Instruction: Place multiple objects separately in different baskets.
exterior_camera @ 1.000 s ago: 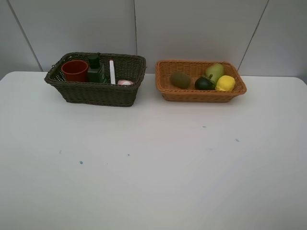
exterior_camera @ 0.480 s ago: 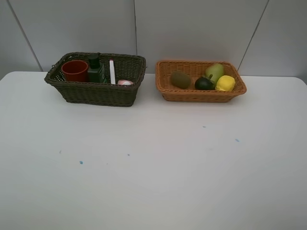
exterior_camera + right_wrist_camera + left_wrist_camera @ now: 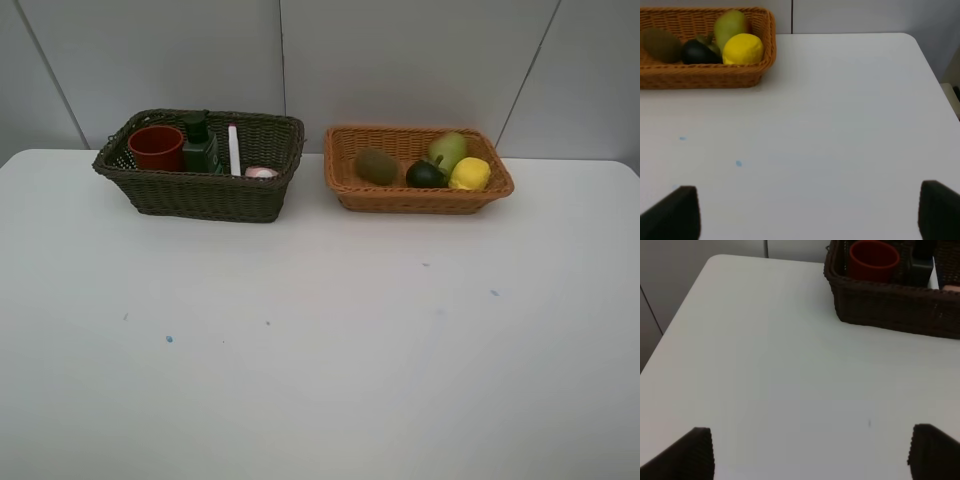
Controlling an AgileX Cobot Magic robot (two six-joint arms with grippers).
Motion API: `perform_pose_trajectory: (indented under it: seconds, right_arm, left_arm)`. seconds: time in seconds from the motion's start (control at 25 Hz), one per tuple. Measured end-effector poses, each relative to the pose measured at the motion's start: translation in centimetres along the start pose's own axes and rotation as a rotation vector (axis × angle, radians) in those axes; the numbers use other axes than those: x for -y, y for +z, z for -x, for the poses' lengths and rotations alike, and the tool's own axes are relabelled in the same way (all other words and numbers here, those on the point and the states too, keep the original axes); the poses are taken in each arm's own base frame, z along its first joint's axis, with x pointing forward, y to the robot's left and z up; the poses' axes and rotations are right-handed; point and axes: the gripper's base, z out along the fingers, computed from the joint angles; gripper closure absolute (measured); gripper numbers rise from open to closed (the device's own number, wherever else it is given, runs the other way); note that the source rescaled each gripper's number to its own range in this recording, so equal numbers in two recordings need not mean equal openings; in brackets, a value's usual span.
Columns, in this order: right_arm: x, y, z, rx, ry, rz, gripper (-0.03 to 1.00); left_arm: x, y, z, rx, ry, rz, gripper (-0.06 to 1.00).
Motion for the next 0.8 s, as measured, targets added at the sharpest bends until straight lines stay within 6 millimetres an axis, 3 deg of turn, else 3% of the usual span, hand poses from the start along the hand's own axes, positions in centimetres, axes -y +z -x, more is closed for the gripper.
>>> perform_pose_trajectory:
  seconds: [0.8]
  right_arm:
    - [0.00, 0.00, 0.00, 0.000, 0.000, 0.000, 0.03]
  left_arm:
    - [0.01, 0.00, 0.00, -0.009, 0.067, -0.119, -0.05]
